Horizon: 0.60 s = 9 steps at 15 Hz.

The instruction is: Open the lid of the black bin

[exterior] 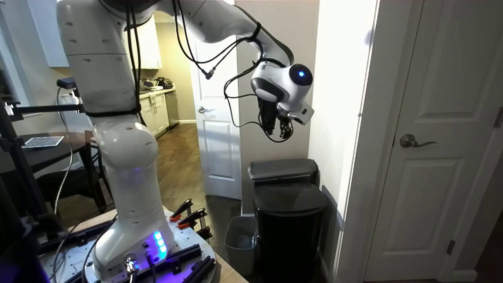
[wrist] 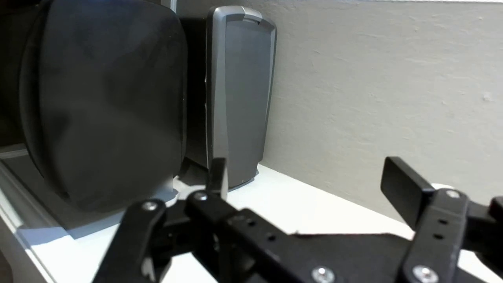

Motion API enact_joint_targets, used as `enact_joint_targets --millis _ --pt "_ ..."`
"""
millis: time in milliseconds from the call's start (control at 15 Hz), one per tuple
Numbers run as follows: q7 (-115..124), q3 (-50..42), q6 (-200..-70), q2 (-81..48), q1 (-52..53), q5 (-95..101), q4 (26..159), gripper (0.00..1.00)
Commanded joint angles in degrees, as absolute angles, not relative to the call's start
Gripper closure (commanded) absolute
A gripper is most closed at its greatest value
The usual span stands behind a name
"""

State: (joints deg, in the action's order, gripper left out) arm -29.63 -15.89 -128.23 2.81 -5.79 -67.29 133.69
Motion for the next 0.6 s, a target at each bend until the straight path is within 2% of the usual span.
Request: enact_joint_targets --millis 0,533 --pt "-27.39 -16.58 -120.64 -4.24 -10.50 -70.73 125.58 0.00" --pt "-21.06 -16.48 -106.51 -21.14 -19.13 -82.46 109.71 0.00"
